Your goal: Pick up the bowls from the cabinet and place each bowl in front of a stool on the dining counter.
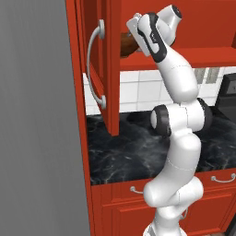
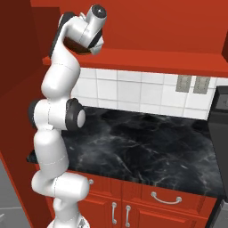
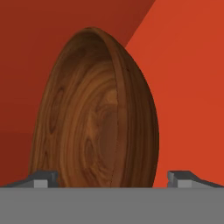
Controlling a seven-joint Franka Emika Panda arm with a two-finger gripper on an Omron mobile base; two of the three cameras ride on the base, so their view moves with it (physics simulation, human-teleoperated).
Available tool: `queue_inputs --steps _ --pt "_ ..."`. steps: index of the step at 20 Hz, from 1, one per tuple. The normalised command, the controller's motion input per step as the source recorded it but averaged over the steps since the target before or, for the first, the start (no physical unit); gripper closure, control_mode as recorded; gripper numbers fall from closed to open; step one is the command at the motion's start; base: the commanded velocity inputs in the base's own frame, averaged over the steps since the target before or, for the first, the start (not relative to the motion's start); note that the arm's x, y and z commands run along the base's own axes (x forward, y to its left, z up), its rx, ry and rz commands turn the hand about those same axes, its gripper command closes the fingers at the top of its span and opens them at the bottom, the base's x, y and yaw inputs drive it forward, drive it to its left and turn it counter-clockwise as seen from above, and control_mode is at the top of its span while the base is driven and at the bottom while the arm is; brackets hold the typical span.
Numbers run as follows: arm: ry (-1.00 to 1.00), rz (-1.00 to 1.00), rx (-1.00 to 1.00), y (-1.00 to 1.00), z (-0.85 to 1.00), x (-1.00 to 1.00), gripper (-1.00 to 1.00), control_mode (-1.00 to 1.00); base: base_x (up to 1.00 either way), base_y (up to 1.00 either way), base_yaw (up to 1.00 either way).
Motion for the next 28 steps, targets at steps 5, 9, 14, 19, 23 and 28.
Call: queue_inputs --steps 5,9,14,19,23,28 --pt "0.0 0.0 0.0 0.0 0.0 0.0 -1.0 -1.0 0.0 0.0 0.0" --pt "0.0 0.0 0.0 0.0 0.0 0.0 -1.0 -1.0 0.0 0.0 0.0" --pt "0.0 0.0 0.0 0.0 0.0 0.01 1.0 -1.0 0.0 0.0 0.0" --pt "0.0 0.0 0.0 0.0 0.0 0.0 1.0 -1.0 0.0 0.0 0.0" --pt "0.0 0.0 0.0 0.0 0.0 0.0 1.0 -1.0 0.0 0.0 0.0" --pt "0.0 0.0 0.0 0.0 0.0 0.0 1.0 -1.0 0.0 0.0 0.0"
